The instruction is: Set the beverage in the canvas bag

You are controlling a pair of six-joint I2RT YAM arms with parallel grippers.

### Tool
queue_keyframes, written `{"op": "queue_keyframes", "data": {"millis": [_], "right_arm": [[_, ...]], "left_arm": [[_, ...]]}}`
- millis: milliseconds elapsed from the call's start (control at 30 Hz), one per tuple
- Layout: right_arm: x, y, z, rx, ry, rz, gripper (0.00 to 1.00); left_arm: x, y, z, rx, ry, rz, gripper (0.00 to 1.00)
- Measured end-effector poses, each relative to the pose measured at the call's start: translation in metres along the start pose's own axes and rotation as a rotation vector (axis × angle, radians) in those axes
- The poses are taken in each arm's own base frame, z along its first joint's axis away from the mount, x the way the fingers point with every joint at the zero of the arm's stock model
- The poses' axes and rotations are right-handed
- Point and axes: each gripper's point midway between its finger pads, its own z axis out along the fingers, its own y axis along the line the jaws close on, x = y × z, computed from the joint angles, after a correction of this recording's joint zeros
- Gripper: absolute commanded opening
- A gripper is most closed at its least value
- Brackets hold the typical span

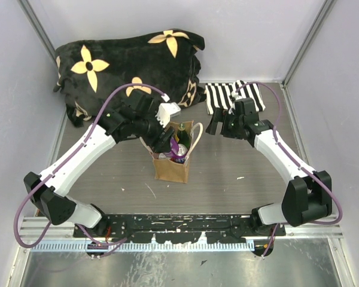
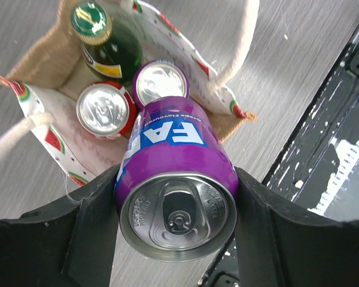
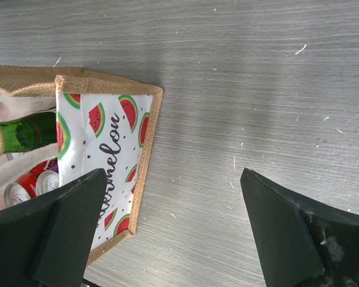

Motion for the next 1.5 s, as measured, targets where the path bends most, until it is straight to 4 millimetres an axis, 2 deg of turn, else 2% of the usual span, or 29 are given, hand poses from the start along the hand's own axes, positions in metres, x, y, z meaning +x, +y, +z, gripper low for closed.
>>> {"op": "queue_keyframes", "data": {"millis": [167, 500, 667, 1200, 1500], "right_arm": [[-0.01, 0.002, -0.008, 0.0, -0.042, -0.019, 1.0], [-0.01, 0.0, -0.009, 0.007, -0.044, -0.024, 1.0], [-0.011, 0.0, -0.009, 0.009, -0.045, -0.022, 1.0], [-0.011, -0.001, -0.009, 0.01, -0.046, -0.021, 1.0], [-0.01, -0.001, -0.009, 0.011, -0.044, -0.021, 1.0]], "left_arm": [[0.015, -0.003, 0.006, -0.003, 0.034, -0.001, 0.0], [0.01, -0.02, 0.016, 0.025, 0.02, 0.051, 0.0], [0.019, -0.029, 0.026, 0.047, 0.043, 0.066, 0.0], [0.03, -0.042, 0.037, 0.077, 0.087, 0.146, 0.0], [0.039, -0.04, 0.051, 0.076, 0.135, 0.181, 0.0]]}}
